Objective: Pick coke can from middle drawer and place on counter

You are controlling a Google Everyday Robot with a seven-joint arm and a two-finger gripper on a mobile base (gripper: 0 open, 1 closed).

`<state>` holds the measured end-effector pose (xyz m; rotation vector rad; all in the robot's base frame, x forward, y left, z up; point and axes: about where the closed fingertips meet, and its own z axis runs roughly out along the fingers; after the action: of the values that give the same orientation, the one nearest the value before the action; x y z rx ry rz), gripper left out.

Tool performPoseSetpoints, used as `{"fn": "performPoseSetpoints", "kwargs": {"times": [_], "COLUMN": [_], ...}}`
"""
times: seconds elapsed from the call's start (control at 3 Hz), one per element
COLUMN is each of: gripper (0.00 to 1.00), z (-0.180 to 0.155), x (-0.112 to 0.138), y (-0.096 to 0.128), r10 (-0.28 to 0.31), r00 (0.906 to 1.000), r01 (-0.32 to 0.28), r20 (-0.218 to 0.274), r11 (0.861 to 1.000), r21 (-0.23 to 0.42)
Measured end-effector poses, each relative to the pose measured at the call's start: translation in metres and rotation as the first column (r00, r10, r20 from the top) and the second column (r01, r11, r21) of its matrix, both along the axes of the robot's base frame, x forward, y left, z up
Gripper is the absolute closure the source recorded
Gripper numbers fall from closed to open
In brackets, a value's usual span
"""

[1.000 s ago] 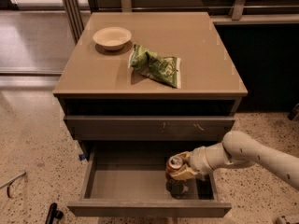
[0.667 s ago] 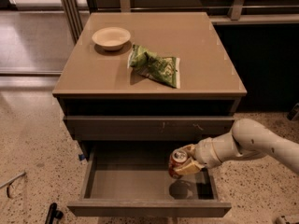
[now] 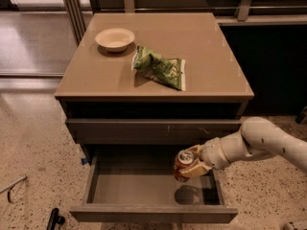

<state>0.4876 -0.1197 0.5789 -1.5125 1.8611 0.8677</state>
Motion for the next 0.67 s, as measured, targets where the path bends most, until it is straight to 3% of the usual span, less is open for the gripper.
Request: {"fn": "performPoseSetpoints", "kwargs": {"times": [0.33,0.67], "gripper": [1.0,1.0], "z": [0.06,0.17], "x": [-0.004,-0.017], "y": [-0.008,-0.01], "r10": [-0.025,-0.03], "r00": [0.9997,0.9958], "r01": [0.025,0.025], "r20": [0.004,0.086], "r11": [0.999,0.998], "r21": [0.033,0.057]}}
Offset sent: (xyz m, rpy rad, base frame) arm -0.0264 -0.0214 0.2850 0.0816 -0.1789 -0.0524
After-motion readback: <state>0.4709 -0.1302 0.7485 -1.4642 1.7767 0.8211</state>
